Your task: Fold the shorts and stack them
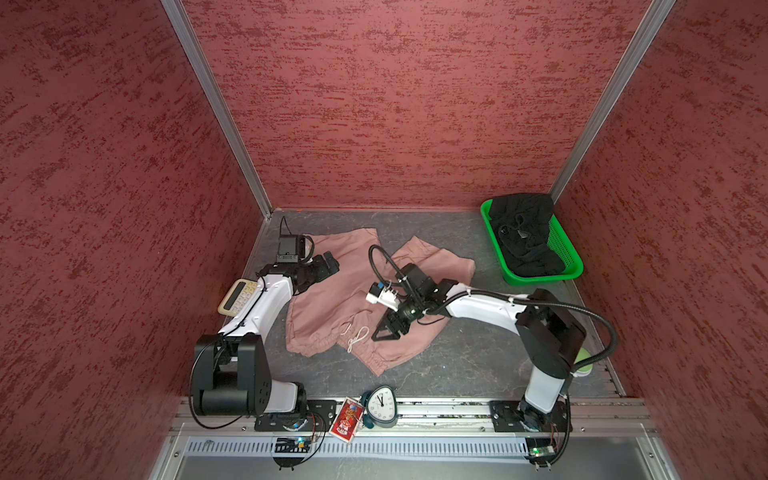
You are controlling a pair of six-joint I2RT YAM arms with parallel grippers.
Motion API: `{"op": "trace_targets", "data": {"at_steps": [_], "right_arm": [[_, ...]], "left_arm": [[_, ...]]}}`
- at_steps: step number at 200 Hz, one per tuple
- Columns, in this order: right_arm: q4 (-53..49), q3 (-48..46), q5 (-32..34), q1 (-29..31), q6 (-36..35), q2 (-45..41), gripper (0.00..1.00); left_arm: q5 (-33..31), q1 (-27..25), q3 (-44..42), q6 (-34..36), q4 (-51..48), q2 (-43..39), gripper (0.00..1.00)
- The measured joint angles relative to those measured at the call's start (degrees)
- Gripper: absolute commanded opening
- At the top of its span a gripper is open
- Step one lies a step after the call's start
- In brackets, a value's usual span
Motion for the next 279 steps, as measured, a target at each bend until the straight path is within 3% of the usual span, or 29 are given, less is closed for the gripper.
{"op": "trace_targets", "data": {"at_steps": [23, 70, 139, 168, 212, 279], "right_arm": [[0.7, 9.8, 5.8, -3.6, -0.1, 3.1, 0.62], [2.1, 30.6, 13.5, -7.7, -0.2, 22.9, 0.63], [-7.6, 60.4, 15.4, -10.0, -1.7, 48.1, 0.65], [-11.4, 74.8, 15.8, -10.5, 1.1, 56.7, 0.64], [-13.5, 74.2, 17.6, -13.3, 9.8, 55.7, 0.63], [-13.9, 65.4, 23.1, -26.6, 17.0, 49.4, 0.62]], "left_arm": [[-0.1, 0.0, 0.0, 0.1, -0.4, -5.4, 0.99], [1.4, 0.3, 2.1, 1.5, -2.6, -18.2, 0.99], [2.2, 0.3, -3.1, 2.2, -6.2, -21.7, 0.99], [2.2, 0.3, -3.1, 2.6, -7.1, -21.7, 0.99], [2.4, -0.1, -0.6, 2.6, -9.8, -20.7, 0.99], [2.3, -3.6, 0.2, 2.6, -10.3, -17.2, 0.99]]}}
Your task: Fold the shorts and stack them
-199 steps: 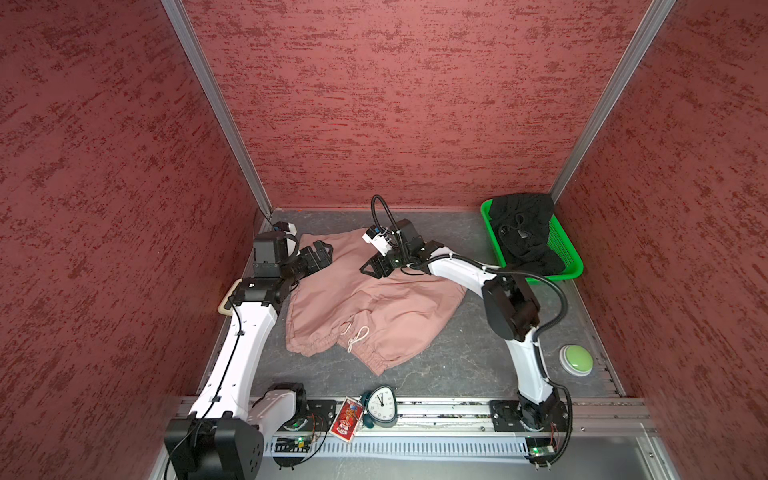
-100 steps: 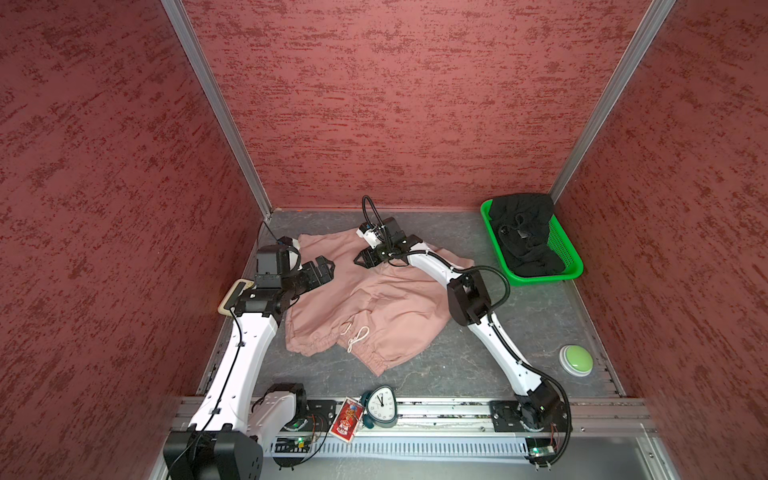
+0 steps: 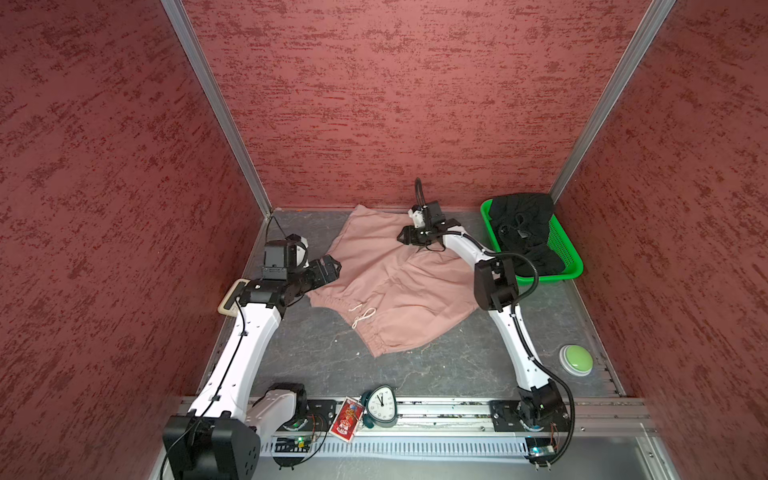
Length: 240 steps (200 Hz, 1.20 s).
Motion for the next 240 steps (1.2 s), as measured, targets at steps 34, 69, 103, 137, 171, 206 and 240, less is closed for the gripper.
{"op": "trace_targets", "data": {"at_steps": [34, 69, 103, 137, 171, 206, 240], "right_arm": [[0.4, -0.7, 1.7, -5.0, 0.3, -1.1, 0.67], [4.0, -17.9, 3.5, -3.5, -4.9, -15.1, 0.68], [9.4, -44.3, 5.9, 3.5, -14.3, -38.8, 0.65], [11.0, -60.1, 5.9, 15.3, -20.3, -52.6, 0.65], [12.2, -71.2, 8.8, 28.7, -24.2, -54.4, 0.66], [12.4, -72.4, 15.5, 36.7, -27.7, -52.4, 0.66], [13.1, -70.8, 20.8, 40.6, -30.4, -47.9, 0.67]], "left_arm": [[-0.2, -2.6, -1.3, 0.0, 2.1, 3.3, 0.99], [0.5, -3.5, -3.7, -0.3, 7.1, 8.6, 0.99], [1.3, -3.2, -7.2, -2.1, 11.3, 11.6, 0.99], [1.7, 0.9, -12.6, -5.7, 15.4, 11.5, 0.99], [2.0, 3.7, -18.4, -9.1, 21.0, 11.5, 0.99], [3.9, 7.1, -16.6, -10.4, 26.2, 13.8, 0.99], [6.0, 10.1, -16.0, -11.8, 31.3, 16.6, 0.99]]}}
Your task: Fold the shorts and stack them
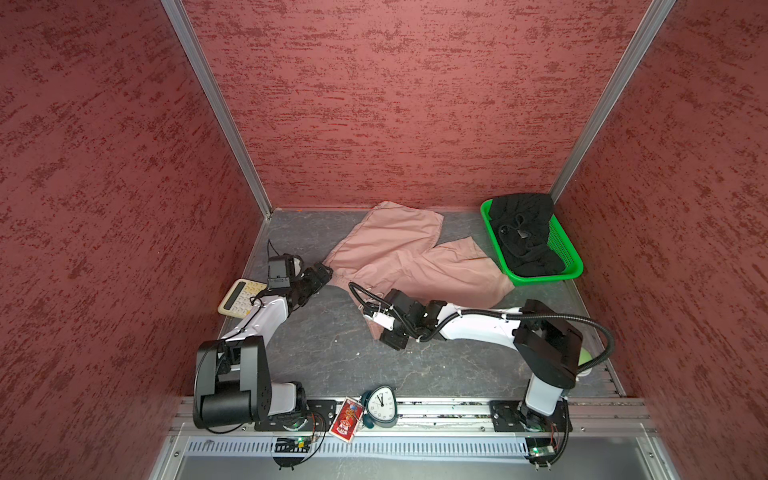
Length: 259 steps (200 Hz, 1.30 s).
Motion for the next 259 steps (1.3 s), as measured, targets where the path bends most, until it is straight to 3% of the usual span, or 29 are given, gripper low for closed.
{"op": "trace_targets", "data": {"at_steps": [42, 63, 90, 116, 133, 160, 193, 259], "right_arm": [[0.4, 0.2, 4.3, 3.4, -2.2, 2.0, 0.61], [1.4, 0.2, 7.6, 4.4, -3.1, 2.8, 0.45], [2.4, 0.2, 9.5, 4.7, -3.4, 3.5, 0.13], [3.6, 0.0, 8.3, 4.7, -2.2, 3.3, 0.0], [4.4, -1.0, 7.1, 4.6, -1.4, 2.1, 0.0], [4.9, -2.3, 5.4, 4.6, -0.1, -0.8, 0.0], [5.6, -2.6, 2.7, 4.4, 0.9, -2.7, 0.0], [2.5, -2.9, -9.8, 1.7, 3.2, -6.7, 0.0]], "left_arm": [[2.1, 0.0, -0.5, -1.6, 4.6, 5.6, 0.99], [3.3, 0.0, -0.6, -2.4, 7.4, 8.2, 0.98], [4.2, 0.0, -1.0, -3.4, 10.9, 10.5, 0.84], [4.9, -0.2, -1.0, -3.7, 13.4, 12.5, 0.74], [5.1, -0.4, -1.0, -4.0, 14.4, 13.6, 0.64], [5.7, -0.7, -0.3, -3.8, 14.8, 14.4, 0.28], [5.2, -0.8, 5.7, -1.1, 10.4, 16.0, 0.0], [-0.7, -0.8, 26.5, 10.1, -6.0, 18.5, 0.0]]}}
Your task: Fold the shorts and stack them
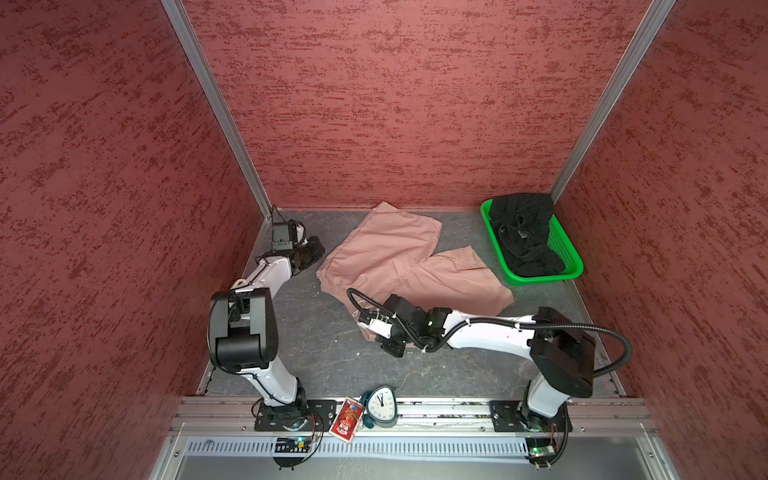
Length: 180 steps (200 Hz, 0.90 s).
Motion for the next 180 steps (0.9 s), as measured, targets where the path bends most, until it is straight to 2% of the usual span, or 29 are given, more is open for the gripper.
{"op": "trace_targets", "data": {"at_steps": [3, 9, 14, 22, 26, 30, 33, 36, 39, 57, 62, 68, 88, 107, 137, 180], "right_arm": [[-0.2, 0.0, -0.9, -0.2, 0.2, -0.2, 0.02], [-0.8, 0.1, -2.8, -0.7, 0.4, -0.4, 0.24], [-1.2, 0.4, -4.1, -0.9, 0.8, -0.5, 0.41], [-1.7, 0.9, -6.3, -1.3, 0.9, -0.4, 0.54], [-2.1, 1.2, -7.1, -1.5, 0.9, -0.3, 0.56], [-2.3, 1.5, -8.0, -1.7, 1.0, -0.2, 0.58], [-2.5, 1.8, -8.7, -1.8, 0.9, -0.1, 0.59], [-2.7, 2.2, -9.3, -2.0, 1.0, 0.1, 0.6], [-2.8, 2.5, -9.9, -2.1, 0.9, 0.2, 0.6], [-1.8, 3.5, -13.9, -3.5, 2.1, 0.6, 0.7], [-1.2, 3.5, -14.8, -3.9, 2.5, 0.6, 0.71], [-0.2, 3.5, -16.0, -4.7, 3.0, 0.5, 0.71], [1.4, 5.3, -17.6, -9.0, 5.0, 1.0, 0.72], [1.2, 13.9, -17.0, -14.0, 6.4, 5.9, 0.72], [0.7, 33.0, -12.1, -20.2, 8.8, 20.1, 0.72], [-5.4, 57.3, -2.8, -24.8, 15.1, 40.5, 0.7]], "left_arm": [[-0.2, 0.0, 0.8, 0.4, -0.5, 0.4, 0.0], [-0.2, 0.0, 2.4, 1.1, -1.8, 1.3, 0.0], [-0.2, 0.0, 3.8, 1.6, -2.8, 2.2, 0.05], [-0.2, 0.0, 5.3, 2.2, -3.9, 3.4, 0.14], [-0.1, 0.0, 5.7, 2.4, -4.2, 3.9, 0.23], [-0.1, 0.0, 5.7, 2.9, -4.3, 4.0, 0.42], [-0.1, 0.0, 5.6, 2.5, -4.8, 4.2, 0.63], [0.0, 0.0, 5.3, 3.1, -5.0, 4.2, 0.74], [-0.1, 0.1, 4.9, 2.8, -5.2, 4.1, 0.77], [0.5, 0.3, 1.2, 2.9, -6.0, 2.6, 0.82], [0.6, 0.5, 0.0, 2.8, -6.3, 2.0, 0.86], [0.7, 0.8, -1.7, 2.7, -6.9, 1.2, 0.97], [0.7, 1.8, -6.3, 1.8, -8.2, -3.0, 0.99], [0.6, 2.4, -9.2, 1.4, -8.8, -7.9, 0.99], [1.7, 2.5, -13.4, 0.0, -8.1, -15.5, 0.99], [3.2, 1.7, -18.8, -2.3, -8.9, -25.6, 0.99]]}}
